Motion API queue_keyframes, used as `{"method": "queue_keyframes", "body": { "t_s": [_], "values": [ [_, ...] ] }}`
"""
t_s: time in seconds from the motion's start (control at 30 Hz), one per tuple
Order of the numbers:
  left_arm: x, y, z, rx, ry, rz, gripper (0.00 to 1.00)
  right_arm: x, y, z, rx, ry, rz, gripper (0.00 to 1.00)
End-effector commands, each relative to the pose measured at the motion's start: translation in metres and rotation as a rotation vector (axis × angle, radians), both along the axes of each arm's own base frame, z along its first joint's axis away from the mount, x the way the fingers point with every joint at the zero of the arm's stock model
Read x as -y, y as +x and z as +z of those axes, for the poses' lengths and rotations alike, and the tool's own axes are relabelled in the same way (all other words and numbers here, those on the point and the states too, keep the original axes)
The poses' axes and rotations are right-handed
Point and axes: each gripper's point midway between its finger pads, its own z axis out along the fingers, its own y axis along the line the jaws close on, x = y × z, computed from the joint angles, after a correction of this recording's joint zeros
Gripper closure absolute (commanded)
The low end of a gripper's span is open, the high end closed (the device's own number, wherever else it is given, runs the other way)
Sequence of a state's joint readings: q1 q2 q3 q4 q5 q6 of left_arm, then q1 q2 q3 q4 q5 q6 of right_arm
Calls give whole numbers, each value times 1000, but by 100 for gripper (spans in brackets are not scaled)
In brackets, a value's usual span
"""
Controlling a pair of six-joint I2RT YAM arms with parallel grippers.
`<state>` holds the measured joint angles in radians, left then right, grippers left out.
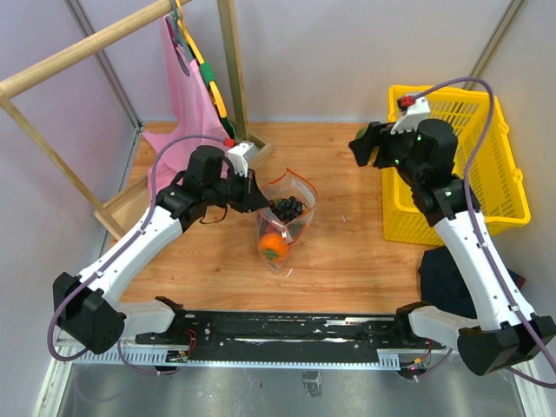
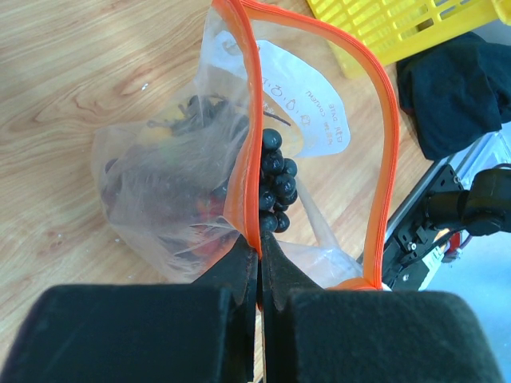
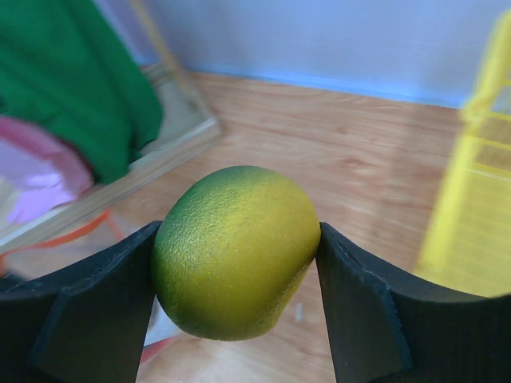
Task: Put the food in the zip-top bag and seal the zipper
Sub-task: Place the fake fruit in the zipper food storage bag.
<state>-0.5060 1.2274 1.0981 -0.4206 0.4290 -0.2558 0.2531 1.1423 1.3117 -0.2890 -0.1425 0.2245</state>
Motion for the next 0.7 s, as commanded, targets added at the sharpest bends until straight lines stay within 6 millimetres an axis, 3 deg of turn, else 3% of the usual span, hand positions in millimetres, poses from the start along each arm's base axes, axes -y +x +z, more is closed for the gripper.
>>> {"method": "queue_keyframes", "body": {
  "t_s": [0.0, 0.17, 0.27, 0.53, 0.67],
  "values": [
    [0, 2, 12, 37, -32, -5, 100, -64, -30, 7, 32, 72, 223, 78],
    [0, 2, 11, 33, -34, -7, 100, -119, -57, 3, 34, 128, 408, 76],
    [0, 1, 11, 29, -38, -11, 100, -144, -67, -11, 17, 124, 480, 74],
    [1, 0, 10, 24, -43, -17, 100, -190, -75, -49, -90, 134, 576, 71],
    [1, 1, 11, 25, -44, -15, 100, -203, -82, -78, -172, 101, 603, 66]
  ]
}}
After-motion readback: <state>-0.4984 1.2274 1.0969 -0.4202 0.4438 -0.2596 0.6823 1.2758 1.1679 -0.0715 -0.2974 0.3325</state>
